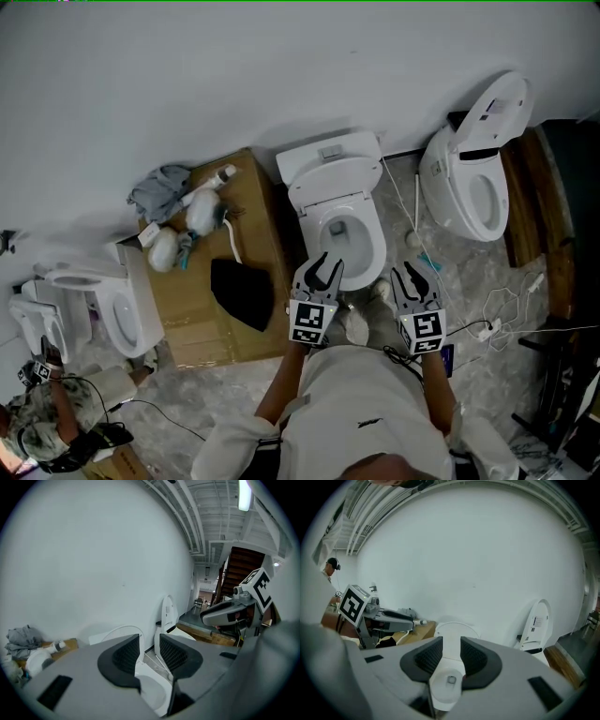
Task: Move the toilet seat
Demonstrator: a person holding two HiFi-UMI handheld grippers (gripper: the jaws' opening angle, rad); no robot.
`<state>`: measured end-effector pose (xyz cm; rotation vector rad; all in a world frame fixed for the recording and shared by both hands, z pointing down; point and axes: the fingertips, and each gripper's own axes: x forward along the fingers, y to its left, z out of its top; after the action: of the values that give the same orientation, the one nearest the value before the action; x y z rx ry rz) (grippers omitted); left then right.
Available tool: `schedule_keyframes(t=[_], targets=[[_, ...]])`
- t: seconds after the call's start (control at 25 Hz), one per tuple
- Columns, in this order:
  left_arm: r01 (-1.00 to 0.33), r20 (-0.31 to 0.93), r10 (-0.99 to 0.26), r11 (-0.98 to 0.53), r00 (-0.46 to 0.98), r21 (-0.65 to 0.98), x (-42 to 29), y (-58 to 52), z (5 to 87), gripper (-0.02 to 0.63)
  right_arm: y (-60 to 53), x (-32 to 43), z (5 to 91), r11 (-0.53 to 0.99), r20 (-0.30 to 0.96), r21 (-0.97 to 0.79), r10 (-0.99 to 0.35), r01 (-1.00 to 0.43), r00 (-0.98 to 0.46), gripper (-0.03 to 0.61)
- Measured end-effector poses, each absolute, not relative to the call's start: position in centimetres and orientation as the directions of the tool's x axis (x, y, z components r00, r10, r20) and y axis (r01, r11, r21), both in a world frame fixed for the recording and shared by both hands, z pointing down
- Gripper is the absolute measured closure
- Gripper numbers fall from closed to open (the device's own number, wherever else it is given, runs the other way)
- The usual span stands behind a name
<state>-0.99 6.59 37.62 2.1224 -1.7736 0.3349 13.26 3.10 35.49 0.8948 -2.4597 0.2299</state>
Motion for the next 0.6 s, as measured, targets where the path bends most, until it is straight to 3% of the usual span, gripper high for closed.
schedule_keyframes(t=[0.6], targets=[[-0.991, 0.511, -0.857, 0.008, 0.061, 0.131, -3.4, 6.2, 44.9, 0.462, -0.1, 12.7, 44.4, 0.820, 0.635, -0.069, -0.403, -0.568, -0.659, 0.453]])
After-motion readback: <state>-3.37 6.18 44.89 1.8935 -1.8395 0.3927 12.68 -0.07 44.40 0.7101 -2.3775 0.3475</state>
